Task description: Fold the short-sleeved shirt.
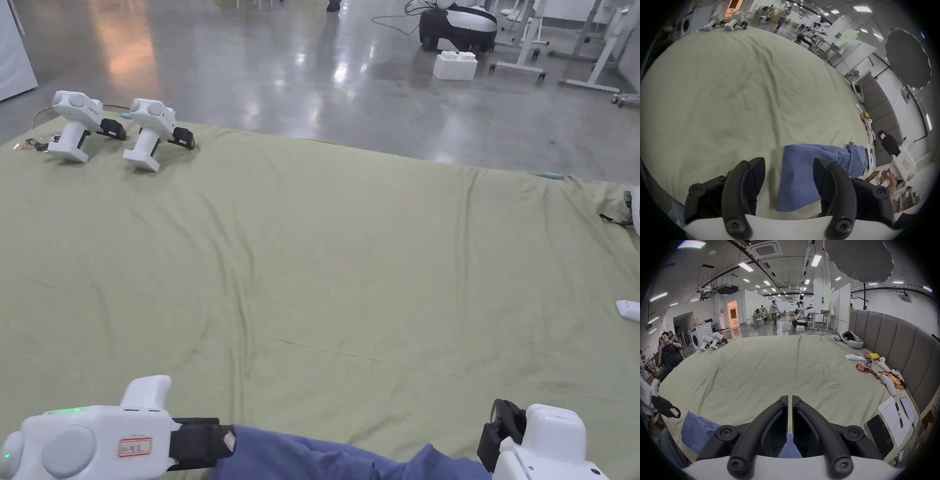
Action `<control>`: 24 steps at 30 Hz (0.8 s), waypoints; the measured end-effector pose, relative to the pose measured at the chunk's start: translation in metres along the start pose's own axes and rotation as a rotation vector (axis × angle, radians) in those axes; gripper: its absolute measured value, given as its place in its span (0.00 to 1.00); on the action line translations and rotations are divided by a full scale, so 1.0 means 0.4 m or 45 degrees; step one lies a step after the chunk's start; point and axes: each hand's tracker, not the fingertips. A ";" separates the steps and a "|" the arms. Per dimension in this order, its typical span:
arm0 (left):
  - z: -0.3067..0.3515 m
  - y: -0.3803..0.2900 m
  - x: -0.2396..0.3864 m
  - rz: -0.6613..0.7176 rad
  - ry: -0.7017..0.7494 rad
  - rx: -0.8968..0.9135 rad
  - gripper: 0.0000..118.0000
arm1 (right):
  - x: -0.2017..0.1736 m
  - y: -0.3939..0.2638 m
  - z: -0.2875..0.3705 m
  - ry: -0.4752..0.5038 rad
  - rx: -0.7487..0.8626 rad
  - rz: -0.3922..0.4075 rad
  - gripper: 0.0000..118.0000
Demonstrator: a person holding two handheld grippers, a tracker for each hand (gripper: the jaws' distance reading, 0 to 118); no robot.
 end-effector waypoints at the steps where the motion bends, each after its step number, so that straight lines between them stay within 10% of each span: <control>1: -0.008 0.001 -0.020 0.047 -0.040 -0.017 0.61 | -0.002 -0.001 0.000 0.001 -0.002 0.000 0.05; 14: -0.130 -0.065 -0.135 0.404 -0.550 -0.146 0.59 | 0.012 -0.001 0.009 -0.016 -0.008 -0.016 0.05; 16: -0.142 -0.073 -0.117 0.346 -0.552 -0.165 0.51 | 0.012 -0.001 0.010 -0.020 -0.012 -0.014 0.05; 18: -0.151 -0.074 -0.095 0.276 -0.492 -0.181 0.21 | 0.012 -0.002 0.011 -0.019 -0.015 -0.019 0.06; 24: -0.148 -0.070 -0.090 0.298 -0.442 -0.168 0.14 | 0.006 -0.004 0.014 -0.016 -0.020 -0.021 0.06</control>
